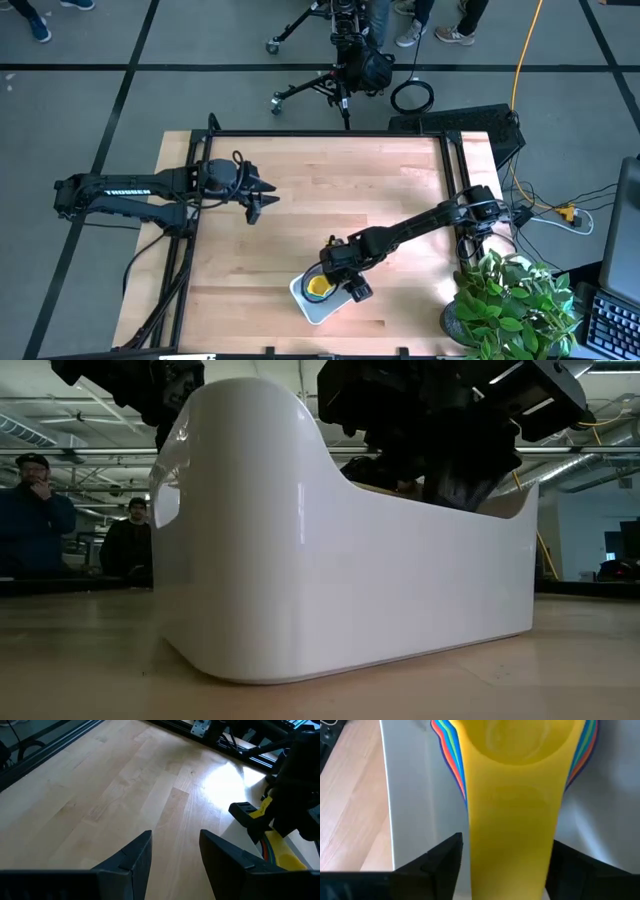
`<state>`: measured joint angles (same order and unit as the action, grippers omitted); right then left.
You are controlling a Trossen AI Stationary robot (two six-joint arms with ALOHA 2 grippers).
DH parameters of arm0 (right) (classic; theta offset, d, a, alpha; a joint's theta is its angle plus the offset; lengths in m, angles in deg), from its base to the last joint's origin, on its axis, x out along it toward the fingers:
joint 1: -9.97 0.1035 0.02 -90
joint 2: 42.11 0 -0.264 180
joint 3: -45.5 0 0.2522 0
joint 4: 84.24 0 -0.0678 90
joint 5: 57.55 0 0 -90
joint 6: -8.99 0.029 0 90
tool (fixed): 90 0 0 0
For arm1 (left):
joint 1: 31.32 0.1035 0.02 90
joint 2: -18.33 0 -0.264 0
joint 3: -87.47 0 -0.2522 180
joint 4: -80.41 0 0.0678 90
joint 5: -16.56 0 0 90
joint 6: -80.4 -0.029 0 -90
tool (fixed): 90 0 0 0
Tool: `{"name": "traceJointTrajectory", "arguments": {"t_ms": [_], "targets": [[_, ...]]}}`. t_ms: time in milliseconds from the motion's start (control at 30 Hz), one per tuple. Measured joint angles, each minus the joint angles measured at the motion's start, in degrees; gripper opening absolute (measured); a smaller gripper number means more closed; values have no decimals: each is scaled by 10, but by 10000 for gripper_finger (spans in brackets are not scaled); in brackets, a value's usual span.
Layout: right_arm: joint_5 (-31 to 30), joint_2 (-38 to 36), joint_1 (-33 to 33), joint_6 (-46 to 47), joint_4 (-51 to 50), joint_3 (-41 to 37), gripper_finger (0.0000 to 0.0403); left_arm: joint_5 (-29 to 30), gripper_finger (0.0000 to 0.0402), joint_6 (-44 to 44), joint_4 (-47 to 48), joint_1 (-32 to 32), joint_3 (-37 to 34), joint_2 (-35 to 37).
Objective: Nest measuring cups in basket
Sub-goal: Put the measuring cups into the bin, then return to Home Position
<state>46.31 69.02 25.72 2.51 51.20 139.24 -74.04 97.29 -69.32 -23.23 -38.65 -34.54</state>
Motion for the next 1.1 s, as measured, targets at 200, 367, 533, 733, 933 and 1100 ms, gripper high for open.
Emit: {"name": "traceJointTrajectory", "arguments": {"t_ms": [200, 367, 533, 733, 933, 1100], "targets": [[-1, -21, 0, 11, -8, 0, 257, -2, 168, 0, 0, 0, 0, 0], [-4, -59, 0, 16, -6, 0, 262, -7, 168, 2, 0, 0, 0, 0], [-25, -112, -5, -4, 1, 0, 261, -11, 168, 5, -2, 0, 0, 0], [-47, -254, -75, -26, 89, -62, 204, -29, 150, -10, -3, -10, 19, 18], [-50, -478, -165, -10, 225, -243, 75, -18, 23, -61, 4, -43, 33, 107], [-47, -660, -200, -11, 313, -377, 9, 40, 6, -85, 1, -65, 14, 180]]}}
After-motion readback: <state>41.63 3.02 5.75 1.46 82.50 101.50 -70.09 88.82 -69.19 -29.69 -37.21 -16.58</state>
